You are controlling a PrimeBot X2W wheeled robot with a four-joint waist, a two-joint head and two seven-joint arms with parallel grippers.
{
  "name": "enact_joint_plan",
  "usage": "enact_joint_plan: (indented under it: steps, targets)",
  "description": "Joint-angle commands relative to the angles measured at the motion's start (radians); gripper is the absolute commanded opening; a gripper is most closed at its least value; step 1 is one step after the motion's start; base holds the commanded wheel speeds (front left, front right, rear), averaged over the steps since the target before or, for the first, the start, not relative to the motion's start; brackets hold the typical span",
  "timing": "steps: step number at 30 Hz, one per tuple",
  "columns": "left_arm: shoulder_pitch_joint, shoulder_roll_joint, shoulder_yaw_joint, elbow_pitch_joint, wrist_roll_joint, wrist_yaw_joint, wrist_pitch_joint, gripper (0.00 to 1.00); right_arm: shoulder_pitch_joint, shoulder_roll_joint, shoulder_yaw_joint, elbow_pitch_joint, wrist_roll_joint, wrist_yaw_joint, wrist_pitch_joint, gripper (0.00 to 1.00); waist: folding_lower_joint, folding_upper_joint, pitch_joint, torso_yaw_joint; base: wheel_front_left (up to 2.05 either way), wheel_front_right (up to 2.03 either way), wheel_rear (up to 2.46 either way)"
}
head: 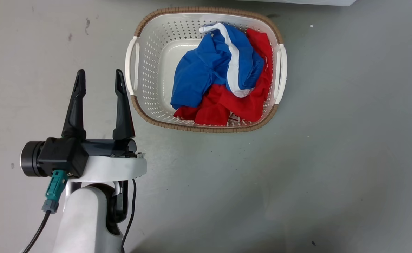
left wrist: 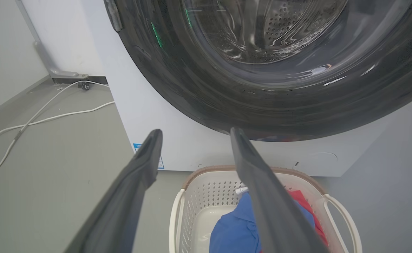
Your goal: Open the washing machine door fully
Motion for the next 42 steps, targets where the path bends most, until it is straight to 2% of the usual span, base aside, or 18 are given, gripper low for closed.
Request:
enact_joint_plan:
  steps: [1,13,18,34,42]
  targets:
    - [-0.012,-0.001,0.000,0.003,0.001,-0.001,-0.002,1.00,0.006,0.016,0.020,-0.001,-0.001,0.001,0.013,0.00,-0.0001,0.0000,-0.001,-0.002,0.00,0.00,0.00]
    - [0.011,-0.001,0.012,0.017,0.004,-0.005,-0.002,1.00,0.185,0.031,0.071,-0.112,0.057,0.002,0.073,0.00,-0.0001,0.0000,-0.073,-0.026,0.00,0.00,0.00]
    - [0.028,-0.002,0.012,0.022,0.007,-0.007,-0.002,1.00,0.274,0.017,0.086,-0.174,0.073,0.001,0.094,0.00,-0.0001,0.0000,-0.119,-0.032,0.00,0.00,0.00]
    - [0.101,-0.001,0.019,0.038,0.002,0.005,-0.002,1.00,0.581,0.061,0.169,-0.381,0.128,0.002,0.124,0.00,-0.0001,0.0000,-0.243,-0.034,0.00,0.00,0.00]
    - [0.139,-0.001,0.021,0.046,0.009,0.005,-0.002,1.00,0.691,0.075,0.216,-0.438,0.127,0.001,0.134,0.00,-0.0001,0.0000,-0.314,-0.030,0.00,0.00,0.00]
